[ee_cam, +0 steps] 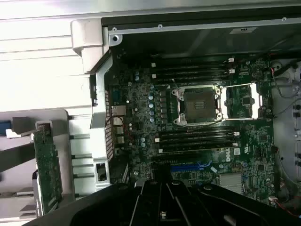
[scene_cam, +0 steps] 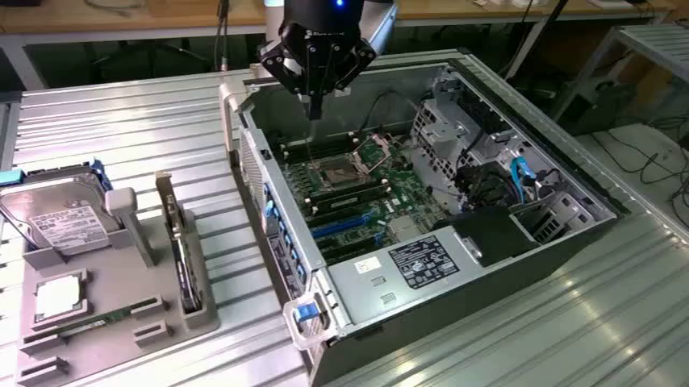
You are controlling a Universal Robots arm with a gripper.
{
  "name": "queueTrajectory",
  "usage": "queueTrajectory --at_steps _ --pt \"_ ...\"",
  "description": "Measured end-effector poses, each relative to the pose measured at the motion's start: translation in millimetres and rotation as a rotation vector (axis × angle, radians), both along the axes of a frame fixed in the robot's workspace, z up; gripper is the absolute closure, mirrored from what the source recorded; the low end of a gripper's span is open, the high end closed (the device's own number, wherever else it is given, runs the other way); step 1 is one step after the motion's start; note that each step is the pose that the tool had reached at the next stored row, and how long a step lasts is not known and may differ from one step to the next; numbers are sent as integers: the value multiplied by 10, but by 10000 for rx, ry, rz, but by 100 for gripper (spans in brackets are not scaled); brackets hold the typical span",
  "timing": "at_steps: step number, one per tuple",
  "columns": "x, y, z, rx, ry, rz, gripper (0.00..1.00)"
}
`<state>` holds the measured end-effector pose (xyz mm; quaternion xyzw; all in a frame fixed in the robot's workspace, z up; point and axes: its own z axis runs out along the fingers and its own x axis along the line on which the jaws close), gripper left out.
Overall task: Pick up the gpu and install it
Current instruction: 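Reach for the gpu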
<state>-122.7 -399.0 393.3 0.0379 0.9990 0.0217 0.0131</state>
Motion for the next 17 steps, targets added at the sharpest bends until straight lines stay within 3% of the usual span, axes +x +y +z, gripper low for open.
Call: queueTrajectory --at_steps 4,17 --pt "-19 -1 0 0 0 0 89" --pt "-250 -26 0 1 0 139 89"
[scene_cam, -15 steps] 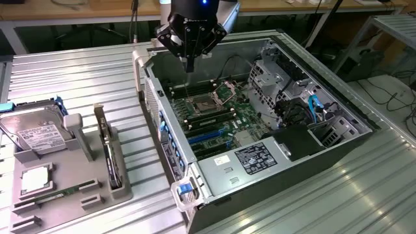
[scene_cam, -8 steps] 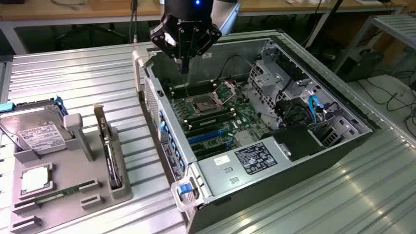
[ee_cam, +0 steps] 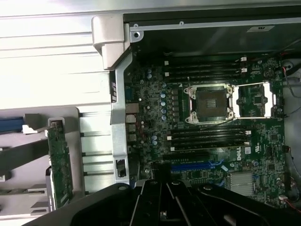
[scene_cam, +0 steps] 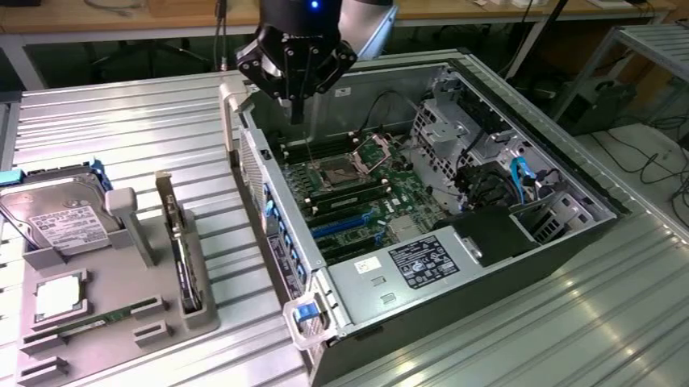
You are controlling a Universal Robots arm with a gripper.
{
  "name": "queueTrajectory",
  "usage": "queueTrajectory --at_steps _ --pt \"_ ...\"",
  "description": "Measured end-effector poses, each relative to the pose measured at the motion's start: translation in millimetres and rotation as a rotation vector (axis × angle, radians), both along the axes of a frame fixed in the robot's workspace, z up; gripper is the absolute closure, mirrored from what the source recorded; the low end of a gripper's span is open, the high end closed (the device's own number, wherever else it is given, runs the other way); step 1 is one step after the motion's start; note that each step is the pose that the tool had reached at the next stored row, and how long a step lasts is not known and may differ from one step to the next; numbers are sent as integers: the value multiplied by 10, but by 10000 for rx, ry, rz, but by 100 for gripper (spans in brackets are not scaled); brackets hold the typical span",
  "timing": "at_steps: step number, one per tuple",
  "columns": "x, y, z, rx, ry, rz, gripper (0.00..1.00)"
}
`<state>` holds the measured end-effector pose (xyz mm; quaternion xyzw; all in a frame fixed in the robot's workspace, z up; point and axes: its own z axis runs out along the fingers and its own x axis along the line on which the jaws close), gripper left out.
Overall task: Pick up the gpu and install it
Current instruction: 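Reach for the gpu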
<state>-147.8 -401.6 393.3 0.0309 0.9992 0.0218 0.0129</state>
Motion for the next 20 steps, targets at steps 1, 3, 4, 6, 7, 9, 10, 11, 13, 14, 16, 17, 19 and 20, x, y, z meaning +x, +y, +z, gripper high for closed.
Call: queueTrajectory --at_steps 1,3,4,6,7,9,10,11,13,14,16,17,19,20 --pt "-20 -2 0 -1 0 19 89" --pt "-53 -5 0 0 0 56 89" --pt "-74 -5 0 0 0 83 89" --pt "-137 -7 0 0 0 146 89" --pt "-154 -8 0 0 0 165 89" --pt "-179 -9 0 -1 1 198 89" --pt "-195 -11 1 -1 1 217 89" --pt "-211 -14 0 -1 1 238 89" --pt "-243 -23 0 -1 1 287 89" --pt "-259 -30 0 0 0 316 89" --pt "-294 -48 -1 0 -1 372 89" --pt "-311 -55 -1 0 0 388 89" --pt "-355 -67 -1 0 0 407 89" --pt "-378 -70 0 -1 1 408 89"
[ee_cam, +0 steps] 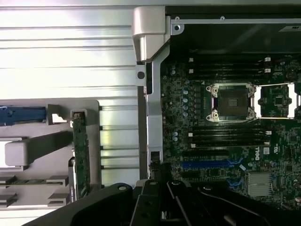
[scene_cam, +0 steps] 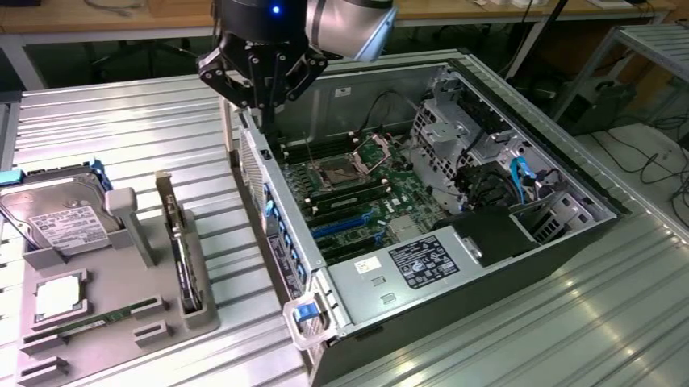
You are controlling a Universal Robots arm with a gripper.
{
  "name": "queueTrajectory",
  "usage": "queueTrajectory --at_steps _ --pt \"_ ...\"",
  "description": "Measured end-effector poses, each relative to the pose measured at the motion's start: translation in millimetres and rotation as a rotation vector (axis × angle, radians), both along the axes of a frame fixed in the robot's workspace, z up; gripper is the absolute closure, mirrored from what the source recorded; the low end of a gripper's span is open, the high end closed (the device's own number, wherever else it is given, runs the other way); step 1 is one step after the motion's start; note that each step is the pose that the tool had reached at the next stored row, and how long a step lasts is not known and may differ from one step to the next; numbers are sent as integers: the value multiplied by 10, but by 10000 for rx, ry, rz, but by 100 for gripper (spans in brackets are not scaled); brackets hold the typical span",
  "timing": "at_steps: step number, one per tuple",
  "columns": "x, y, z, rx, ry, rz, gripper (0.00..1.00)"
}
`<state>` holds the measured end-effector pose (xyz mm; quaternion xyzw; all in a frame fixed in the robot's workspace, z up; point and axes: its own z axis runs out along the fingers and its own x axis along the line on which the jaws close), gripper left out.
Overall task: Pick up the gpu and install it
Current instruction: 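Reach for the gpu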
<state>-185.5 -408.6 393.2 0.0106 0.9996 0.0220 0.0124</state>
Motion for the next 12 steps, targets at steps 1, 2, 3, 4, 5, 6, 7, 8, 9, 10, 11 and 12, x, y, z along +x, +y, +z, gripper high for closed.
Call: queueTrajectory --at_steps 1,2,3,4,5,6,7,8,9,10,11,12 --pt "-20 -4 -1 1 -1 3 89" --pt "-35 -7 0 1 -1 8 89" --pt "-52 -10 -1 1 -1 13 89" --pt "-73 -14 0 1 0 18 89" --pt "-93 -17 -1 2 -2 23 89" --pt "-111 -21 -1 1 -1 29 89" --pt "-128 -25 -1 1 -1 35 89" --pt "-145 -28 -1 1 -1 44 89" --pt "-159 -30 -1 2 -1 55 89" --pt "-170 -31 -1 2 -1 67 89" --pt "-184 -34 -1 1 -1 81 89" --pt "-196 -37 0 0 0 91 89"
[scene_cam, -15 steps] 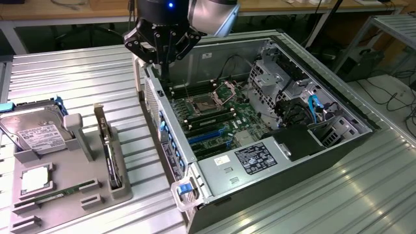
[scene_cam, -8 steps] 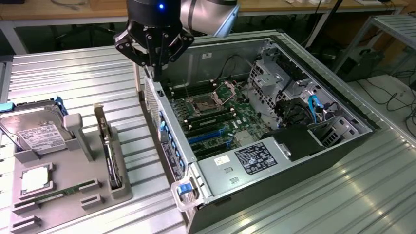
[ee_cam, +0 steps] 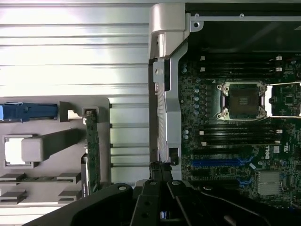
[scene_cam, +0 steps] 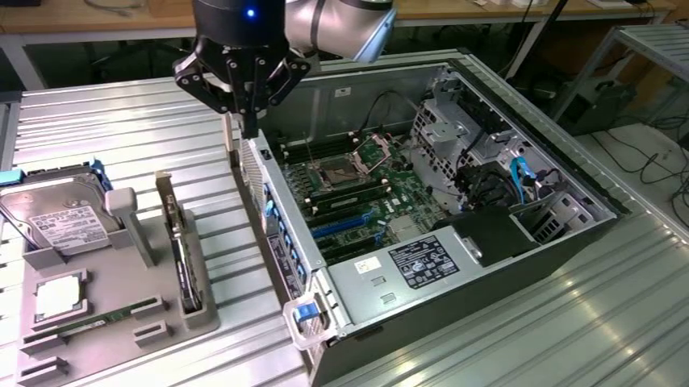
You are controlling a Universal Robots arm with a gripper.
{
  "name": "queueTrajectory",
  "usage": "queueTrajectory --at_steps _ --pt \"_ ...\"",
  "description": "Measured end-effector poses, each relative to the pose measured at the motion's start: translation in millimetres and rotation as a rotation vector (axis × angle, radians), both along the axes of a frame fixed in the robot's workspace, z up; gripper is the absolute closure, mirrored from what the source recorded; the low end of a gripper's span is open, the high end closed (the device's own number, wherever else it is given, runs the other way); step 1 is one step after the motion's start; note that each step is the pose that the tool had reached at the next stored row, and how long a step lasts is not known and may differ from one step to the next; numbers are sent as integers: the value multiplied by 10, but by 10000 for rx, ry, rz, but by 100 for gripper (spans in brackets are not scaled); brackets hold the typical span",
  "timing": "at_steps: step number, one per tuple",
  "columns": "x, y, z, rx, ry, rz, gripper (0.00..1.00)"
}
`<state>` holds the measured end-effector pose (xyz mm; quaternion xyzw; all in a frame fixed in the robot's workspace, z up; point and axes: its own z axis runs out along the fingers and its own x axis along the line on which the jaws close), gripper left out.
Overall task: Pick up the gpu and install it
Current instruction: 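Reach for the gpu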
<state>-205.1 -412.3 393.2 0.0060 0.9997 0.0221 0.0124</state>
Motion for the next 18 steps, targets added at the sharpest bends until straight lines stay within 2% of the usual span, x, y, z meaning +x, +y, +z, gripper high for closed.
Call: queueTrajectory --at_steps 8,18 --pt "-145 -43 0 1 -1 93 89" --pt "-252 -87 -1 1 -1 172 89"
